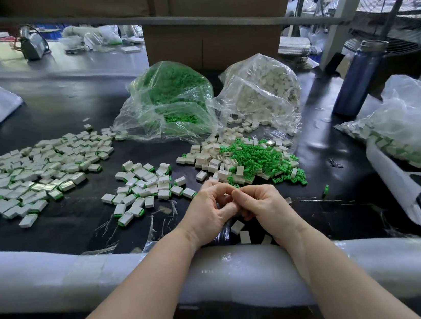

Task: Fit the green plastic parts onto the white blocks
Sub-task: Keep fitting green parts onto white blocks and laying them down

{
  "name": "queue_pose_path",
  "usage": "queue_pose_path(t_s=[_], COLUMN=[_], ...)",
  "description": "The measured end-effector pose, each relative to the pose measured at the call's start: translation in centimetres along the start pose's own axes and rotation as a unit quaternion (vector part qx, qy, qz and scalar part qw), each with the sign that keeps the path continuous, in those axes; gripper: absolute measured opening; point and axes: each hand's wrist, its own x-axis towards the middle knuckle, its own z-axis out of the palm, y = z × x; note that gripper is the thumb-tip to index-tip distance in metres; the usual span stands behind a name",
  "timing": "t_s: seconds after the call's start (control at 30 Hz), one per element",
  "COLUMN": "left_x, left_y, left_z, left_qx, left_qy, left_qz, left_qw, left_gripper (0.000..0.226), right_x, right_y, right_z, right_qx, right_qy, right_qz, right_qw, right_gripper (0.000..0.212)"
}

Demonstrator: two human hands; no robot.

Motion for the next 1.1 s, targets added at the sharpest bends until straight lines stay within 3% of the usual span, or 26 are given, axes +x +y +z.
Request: queue_pose_path(t_s=[1.1], left_x=[0.4], left_y=[-1.1], left_z=[0.3], left_qx=[0.030], left_qy=[-0.012], left_qz=[0.033], left_qw=[0.999], left_gripper=[0.009], right_x=[-0.3], right_y=[-0.7], right_z=[0.1], right_qx=[0.025], right_qy=[0.000], right_qz=[0.009], right_qw=[1.000], right_gripper=[0.025])
